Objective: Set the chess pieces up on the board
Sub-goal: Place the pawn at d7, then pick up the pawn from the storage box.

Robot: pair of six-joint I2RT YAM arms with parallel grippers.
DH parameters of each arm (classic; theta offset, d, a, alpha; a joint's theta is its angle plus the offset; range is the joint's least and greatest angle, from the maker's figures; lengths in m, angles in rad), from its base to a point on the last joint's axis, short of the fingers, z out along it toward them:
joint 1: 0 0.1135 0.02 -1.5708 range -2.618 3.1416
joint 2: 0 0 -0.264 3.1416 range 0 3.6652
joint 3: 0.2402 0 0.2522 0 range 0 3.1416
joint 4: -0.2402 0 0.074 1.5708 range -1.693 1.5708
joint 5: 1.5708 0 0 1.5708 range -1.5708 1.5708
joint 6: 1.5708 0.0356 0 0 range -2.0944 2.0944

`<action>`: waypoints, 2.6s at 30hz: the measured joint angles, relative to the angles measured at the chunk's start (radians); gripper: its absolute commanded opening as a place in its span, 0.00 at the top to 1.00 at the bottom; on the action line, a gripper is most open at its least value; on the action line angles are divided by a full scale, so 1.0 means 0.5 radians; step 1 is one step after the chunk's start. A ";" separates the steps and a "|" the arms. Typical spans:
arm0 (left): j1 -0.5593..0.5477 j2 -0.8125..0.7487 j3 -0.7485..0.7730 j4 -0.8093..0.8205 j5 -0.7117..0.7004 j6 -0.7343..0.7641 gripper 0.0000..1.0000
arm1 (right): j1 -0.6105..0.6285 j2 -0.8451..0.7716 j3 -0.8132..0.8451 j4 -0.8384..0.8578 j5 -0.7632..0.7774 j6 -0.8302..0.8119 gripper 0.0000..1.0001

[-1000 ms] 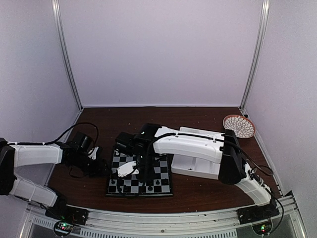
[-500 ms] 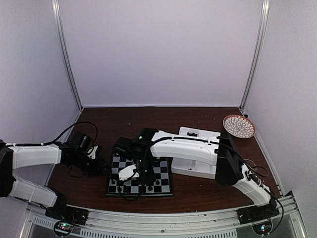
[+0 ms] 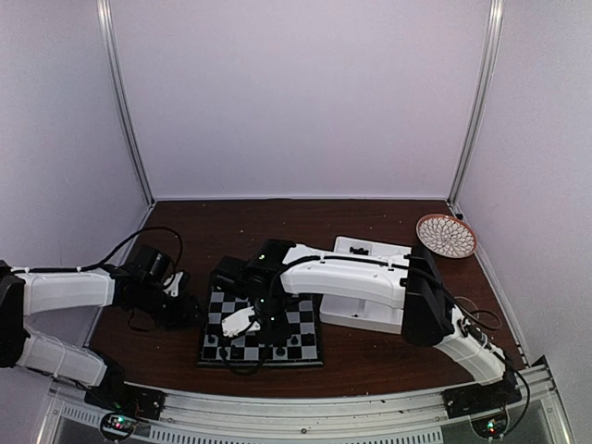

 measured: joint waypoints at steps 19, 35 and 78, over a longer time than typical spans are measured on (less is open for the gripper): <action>0.000 0.033 0.000 0.004 0.002 0.015 0.47 | 0.000 0.005 0.007 0.001 -0.003 0.002 0.92; 0.000 0.060 0.000 0.005 0.003 0.024 0.47 | 0.000 0.019 0.034 0.008 -0.009 0.003 0.86; 0.000 -0.374 0.557 -0.246 -0.164 0.418 0.42 | -1.317 -0.478 -0.757 0.518 0.081 0.288 0.69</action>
